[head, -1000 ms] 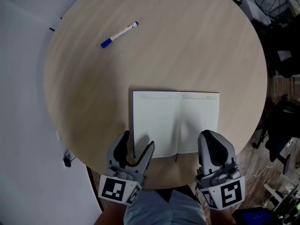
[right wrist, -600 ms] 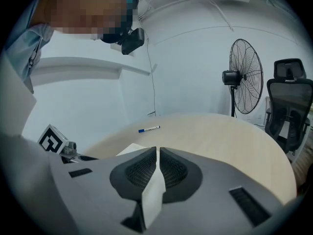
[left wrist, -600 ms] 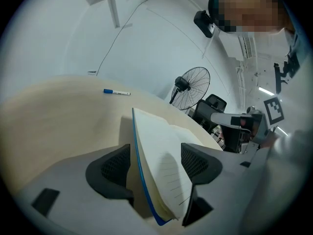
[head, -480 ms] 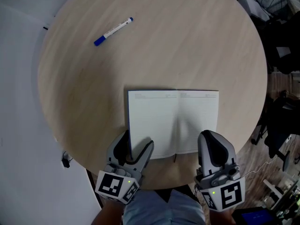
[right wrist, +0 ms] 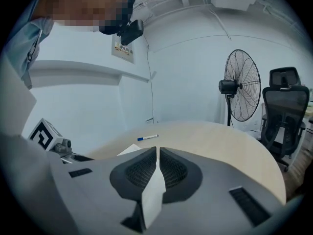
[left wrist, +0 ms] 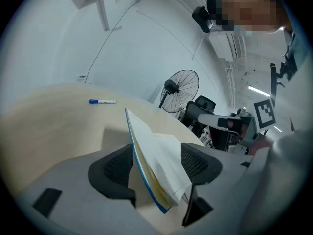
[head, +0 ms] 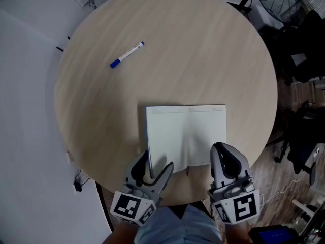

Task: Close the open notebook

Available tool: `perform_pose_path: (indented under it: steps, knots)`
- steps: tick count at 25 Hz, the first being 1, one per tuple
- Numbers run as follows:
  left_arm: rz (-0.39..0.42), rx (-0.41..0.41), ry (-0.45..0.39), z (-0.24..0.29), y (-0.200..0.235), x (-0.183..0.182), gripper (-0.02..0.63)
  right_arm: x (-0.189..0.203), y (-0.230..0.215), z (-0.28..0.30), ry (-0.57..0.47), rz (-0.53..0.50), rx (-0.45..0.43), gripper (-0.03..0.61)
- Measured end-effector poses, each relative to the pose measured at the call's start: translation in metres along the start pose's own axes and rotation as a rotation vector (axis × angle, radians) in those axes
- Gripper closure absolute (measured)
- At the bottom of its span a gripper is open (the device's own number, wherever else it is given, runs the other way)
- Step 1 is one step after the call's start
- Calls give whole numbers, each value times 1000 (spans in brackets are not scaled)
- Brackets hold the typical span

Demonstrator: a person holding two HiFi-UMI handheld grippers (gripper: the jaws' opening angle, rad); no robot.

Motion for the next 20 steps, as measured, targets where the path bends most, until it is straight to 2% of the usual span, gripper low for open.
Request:
perform_pose_path:
  steps: [12, 20]
  knots:
    - [49, 110, -32, -25, -57, -33, 288, -42, -2, -58, -85, -26, 81, 529]
    - [101, 183, -37, -25, -88, -44, 289, -47, -9, -85, -122, -18, 126, 529]
Point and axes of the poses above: the fingertips, and each gripper's own axes: z forward along the fingers, y to its left, x out of its underside, the point moved 4 cm from there along -z, backward along the fingers, and after that the axes turned 4 degrees about -x, right-handed, at the moved point
